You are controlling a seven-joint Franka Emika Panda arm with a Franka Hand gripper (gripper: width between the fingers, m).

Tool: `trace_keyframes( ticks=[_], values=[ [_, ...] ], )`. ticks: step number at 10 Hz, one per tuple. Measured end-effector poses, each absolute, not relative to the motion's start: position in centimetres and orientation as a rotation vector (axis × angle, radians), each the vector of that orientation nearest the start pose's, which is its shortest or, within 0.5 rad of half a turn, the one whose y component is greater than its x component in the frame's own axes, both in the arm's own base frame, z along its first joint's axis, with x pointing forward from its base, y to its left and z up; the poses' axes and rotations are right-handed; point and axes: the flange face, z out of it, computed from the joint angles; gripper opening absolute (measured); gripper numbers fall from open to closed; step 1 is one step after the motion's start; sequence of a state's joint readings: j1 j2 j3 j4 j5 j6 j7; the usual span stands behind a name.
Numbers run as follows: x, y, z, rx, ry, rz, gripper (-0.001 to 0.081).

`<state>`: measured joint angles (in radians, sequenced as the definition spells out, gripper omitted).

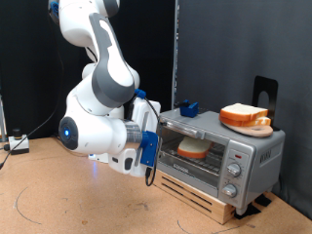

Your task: Make a piece of toast with the oven

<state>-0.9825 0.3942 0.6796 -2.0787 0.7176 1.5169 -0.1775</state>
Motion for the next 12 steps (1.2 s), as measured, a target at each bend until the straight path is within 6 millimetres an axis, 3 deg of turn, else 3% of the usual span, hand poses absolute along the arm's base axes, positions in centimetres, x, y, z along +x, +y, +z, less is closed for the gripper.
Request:
trace_keyframes(
  ticks=[3,7,10,12],
  values=[
    [52.4,-7.5,29.2,-1.861,0.297,0.641,0.0808],
    [56.5,-5.7,27.6,-1.906,0.154,0.696,0.0808],
    [56.5,-5.1,27.5,-1.837,0.096,0.659,0.0808],
    [57.7,-3.8,25.4,-1.81,0.138,0.61,0.0808]
  ],
)
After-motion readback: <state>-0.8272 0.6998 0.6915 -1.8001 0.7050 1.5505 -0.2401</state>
